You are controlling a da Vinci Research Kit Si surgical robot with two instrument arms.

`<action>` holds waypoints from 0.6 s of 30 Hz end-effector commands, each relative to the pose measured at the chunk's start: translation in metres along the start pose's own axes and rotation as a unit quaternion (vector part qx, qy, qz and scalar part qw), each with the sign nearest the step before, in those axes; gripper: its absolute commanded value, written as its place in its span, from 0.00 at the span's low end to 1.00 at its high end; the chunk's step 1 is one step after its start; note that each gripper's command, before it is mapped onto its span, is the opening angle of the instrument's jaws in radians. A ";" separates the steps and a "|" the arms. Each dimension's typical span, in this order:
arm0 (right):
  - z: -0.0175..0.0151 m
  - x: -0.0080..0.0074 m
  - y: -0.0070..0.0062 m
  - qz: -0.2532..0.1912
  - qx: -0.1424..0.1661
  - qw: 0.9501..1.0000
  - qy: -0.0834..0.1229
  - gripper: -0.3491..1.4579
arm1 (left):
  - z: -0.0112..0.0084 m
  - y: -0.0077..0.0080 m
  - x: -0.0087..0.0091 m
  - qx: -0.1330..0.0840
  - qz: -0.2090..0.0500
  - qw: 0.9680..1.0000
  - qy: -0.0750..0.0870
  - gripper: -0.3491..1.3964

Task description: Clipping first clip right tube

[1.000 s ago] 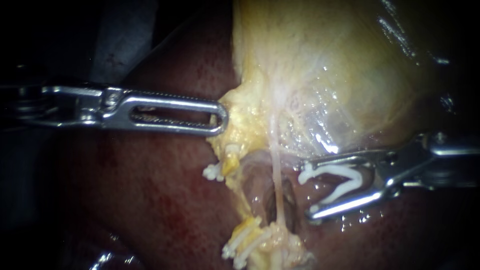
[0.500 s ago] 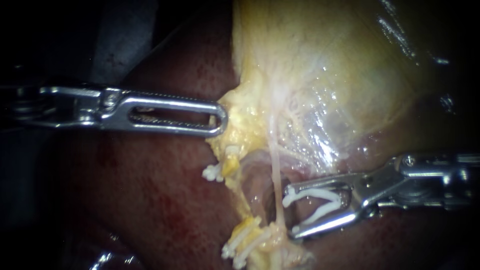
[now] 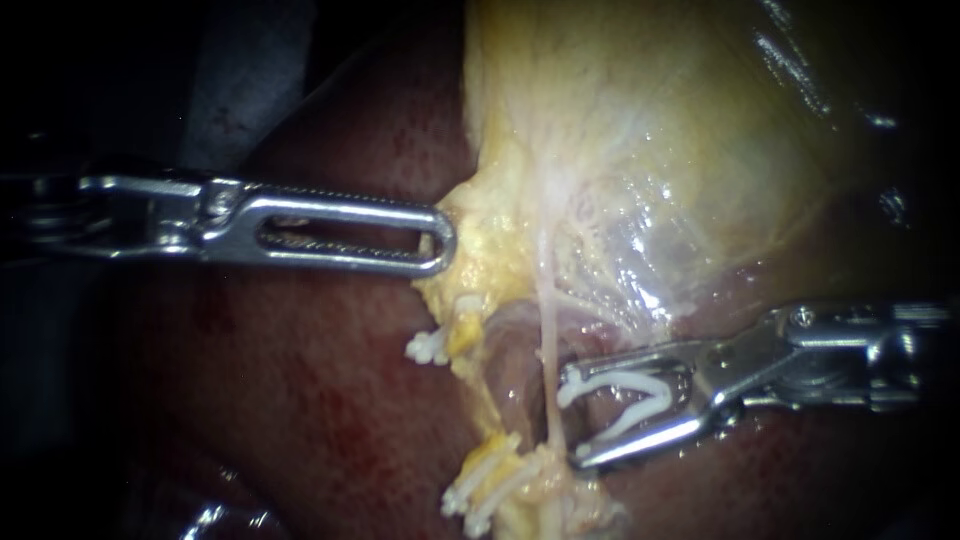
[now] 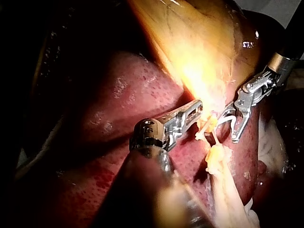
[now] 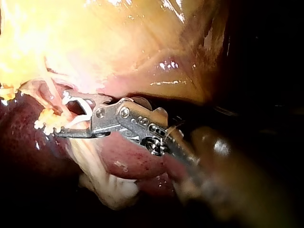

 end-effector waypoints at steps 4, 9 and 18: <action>0.0006 -0.0001 0.0003 -0.001 0.000 1.000 -0.001 0.48 | 0.0000 0.0000 0.0000 0.000 0.000 1.000 0.000 0.00; 0.0012 -0.0003 0.0005 -0.002 0.001 1.000 -0.002 0.48 | 0.0000 0.0000 0.0000 0.000 0.000 1.000 0.000 0.00; 0.0015 -0.0002 0.0009 -0.002 0.000 1.000 -0.002 0.48 | 0.0000 -0.0001 0.0000 0.000 0.000 1.000 0.000 0.00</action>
